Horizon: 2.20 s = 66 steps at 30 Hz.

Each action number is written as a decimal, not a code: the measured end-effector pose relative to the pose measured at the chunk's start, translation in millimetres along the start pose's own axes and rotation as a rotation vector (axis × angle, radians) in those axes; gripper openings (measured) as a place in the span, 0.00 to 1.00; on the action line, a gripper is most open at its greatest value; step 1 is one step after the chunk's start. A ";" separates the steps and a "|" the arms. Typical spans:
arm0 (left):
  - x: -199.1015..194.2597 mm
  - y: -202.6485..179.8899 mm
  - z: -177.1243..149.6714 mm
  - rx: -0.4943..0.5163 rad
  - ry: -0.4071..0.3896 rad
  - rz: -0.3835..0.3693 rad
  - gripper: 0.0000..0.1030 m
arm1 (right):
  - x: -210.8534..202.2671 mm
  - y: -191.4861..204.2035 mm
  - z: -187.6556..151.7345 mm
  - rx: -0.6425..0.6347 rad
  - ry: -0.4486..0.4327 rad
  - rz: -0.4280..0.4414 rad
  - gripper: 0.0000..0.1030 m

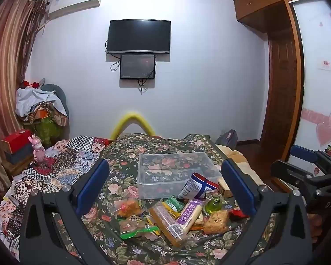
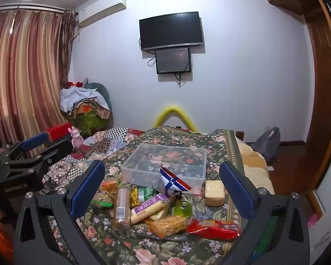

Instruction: Organize snacks

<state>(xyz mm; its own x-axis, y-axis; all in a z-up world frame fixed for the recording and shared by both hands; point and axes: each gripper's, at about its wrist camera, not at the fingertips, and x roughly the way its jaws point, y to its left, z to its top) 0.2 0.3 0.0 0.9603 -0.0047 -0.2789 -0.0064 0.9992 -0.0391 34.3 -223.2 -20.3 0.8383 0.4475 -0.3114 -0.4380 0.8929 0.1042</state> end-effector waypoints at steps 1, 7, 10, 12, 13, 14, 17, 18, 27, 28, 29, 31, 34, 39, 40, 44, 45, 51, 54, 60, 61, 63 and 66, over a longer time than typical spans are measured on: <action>0.3 0.3 0.1 -0.004 0.002 -0.003 1.00 | -0.1 -0.1 -0.4 -0.002 -0.001 -0.001 1.00; -0.5 4.4 4.9 -0.007 -0.004 -0.007 1.00 | 0.2 -0.5 -1.6 -0.011 -0.008 0.005 1.00; 0.4 4.7 0.6 0.001 -0.006 -0.010 1.00 | -1.0 0.8 2.5 -0.013 -0.009 0.007 1.00; -1.6 3.1 1.9 0.002 -0.010 -0.015 1.00 | -3.2 -3.8 4.4 -0.011 -0.011 0.008 1.00; -3.9 0.5 1.9 0.004 -0.015 -0.016 1.00 | -3.3 -4.8 5.3 -0.011 -0.012 0.010 1.00; -4.0 0.5 1.8 0.004 -0.015 -0.017 1.00 | -3.7 -2.3 3.9 -0.012 -0.015 0.006 1.00; -4.5 -0.7 1.5 0.008 -0.018 -0.017 1.00 | -6.0 -0.7 3.5 -0.014 -0.022 0.002 1.00; -4.6 -0.7 1.6 0.007 -0.017 -0.018 1.00 | -6.0 -1.0 3.7 -0.014 -0.022 0.002 1.00; -3.7 -3.1 0.4 0.008 -0.019 -0.023 1.00 | -7.6 -2.1 5.1 -0.007 -0.033 0.000 1.00; -3.7 -3.3 0.5 0.007 -0.018 -0.025 1.00 | -7.4 -2.3 5.2 -0.006 -0.033 0.001 1.00; -3.3 -3.6 0.0 0.008 -0.018 -0.026 1.00 | -7.8 -2.1 5.2 -0.007 -0.034 0.000 1.00; -3.4 -4.4 0.4 0.009 -0.018 -0.029 1.00 | -8.2 -2.3 5.3 -0.006 -0.036 -0.001 1.00; -2.9 -6.6 0.9 0.011 -0.019 -0.030 1.00 | -9.3 -3.6 5.7 -0.001 -0.041 -0.001 1.00; -3.6 -6.5 0.3 0.011 -0.020 -0.033 1.00 | -9.4 -4.5 5.7 0.008 -0.043 -0.002 1.00; -3.5 -6.7 0.2 0.011 -0.021 -0.033 1.00 | -9.3 -4.7 5.6 0.009 -0.044 -0.002 1.00; -4.8 -5.7 0.1 0.008 -0.021 -0.037 1.00 | -9.1 -5.0 5.7 0.010 -0.045 -0.002 1.00; -4.7 -5.8 0.2 0.009 -0.021 -0.037 1.00 | -9.0 -5.4 5.1 0.011 -0.046 -0.003 1.00; -5.0 -5.6 -0.8 0.008 -0.020 -0.042 1.00 | -8.1 -6.3 4.5 0.016 -0.047 -0.001 1.00; -5.7 -6.9 -1.5 0.013 -0.021 -0.044 1.00 | -7.4 -6.8 4.7 0.019 -0.047 0.000 1.00; -6.3 -6.4 -0.8 0.013 -0.022 -0.049 1.00 | -8.0 -7.8 2.1 0.023 -0.050 0.001 1.00; -6.3 -6.4 -0.7 0.013 -0.022 -0.050 1.00 | -7.7 -7.7 2.1 0.023 -0.051 0.001 1.00; -6.0 -6.6 -0.1 0.012 -0.021 -0.050 1.00 | -7.6 -7.9 2.1 0.023 -0.050 0.001 1.00; -5.8 -6.5 0.5 0.015 -0.022 -0.049 1.00 | -7.9 -8.3 1.8 0.025 -0.053 0.001 1.00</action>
<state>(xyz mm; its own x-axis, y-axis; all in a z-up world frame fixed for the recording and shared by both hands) -5.2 -6.2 2.3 0.9652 -0.0534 -0.2560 0.0451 0.9983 -0.0381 31.9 -234.1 -17.0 0.8540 0.4500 -0.2612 -0.4313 0.8930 0.1286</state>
